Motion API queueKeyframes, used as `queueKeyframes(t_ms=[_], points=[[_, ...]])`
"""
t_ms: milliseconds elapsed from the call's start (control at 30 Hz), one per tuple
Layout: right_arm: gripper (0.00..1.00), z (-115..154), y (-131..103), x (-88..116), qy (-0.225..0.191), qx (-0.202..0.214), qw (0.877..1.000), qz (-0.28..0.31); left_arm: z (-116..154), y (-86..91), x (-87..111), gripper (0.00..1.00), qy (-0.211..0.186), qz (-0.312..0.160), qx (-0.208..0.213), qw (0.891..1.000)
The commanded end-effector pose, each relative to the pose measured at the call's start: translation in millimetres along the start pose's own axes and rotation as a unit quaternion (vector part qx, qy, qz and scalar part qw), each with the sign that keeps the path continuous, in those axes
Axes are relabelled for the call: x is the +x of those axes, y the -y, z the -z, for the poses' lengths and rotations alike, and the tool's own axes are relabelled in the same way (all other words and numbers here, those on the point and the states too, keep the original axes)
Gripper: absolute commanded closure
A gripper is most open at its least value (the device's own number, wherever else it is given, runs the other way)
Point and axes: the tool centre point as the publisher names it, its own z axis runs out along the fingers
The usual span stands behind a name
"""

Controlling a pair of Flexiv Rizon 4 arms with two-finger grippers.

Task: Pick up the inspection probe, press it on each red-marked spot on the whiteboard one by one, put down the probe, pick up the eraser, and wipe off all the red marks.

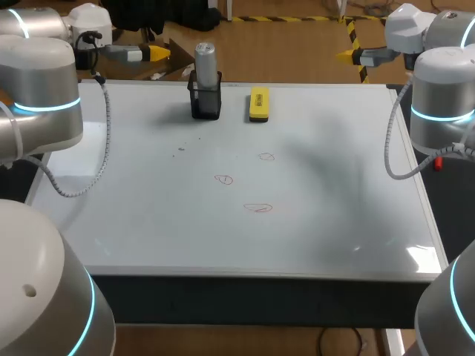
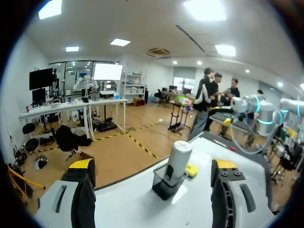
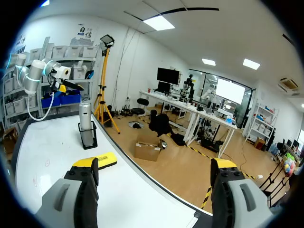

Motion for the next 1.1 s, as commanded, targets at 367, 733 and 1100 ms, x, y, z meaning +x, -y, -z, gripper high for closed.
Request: queueKeyframes(t_ms=[367,733,1100], points=[[0.00,0,0,0,0.000,0.001,1.000,0.000,-21,-5.7,23.5,0.00,-0.218,-0.072,0.078,0.970],[0.00,0,0,0,0.000,0.001,1.000,0.000,-51,-15.8,44.0,0.00,-0.306,-0.075,0.096,0.944],[0.00,0,0,0,0.000,0.001,1.000,0.000,-87,-24.8,67.3,0.00,-0.343,-0.064,0.110,0.931]])
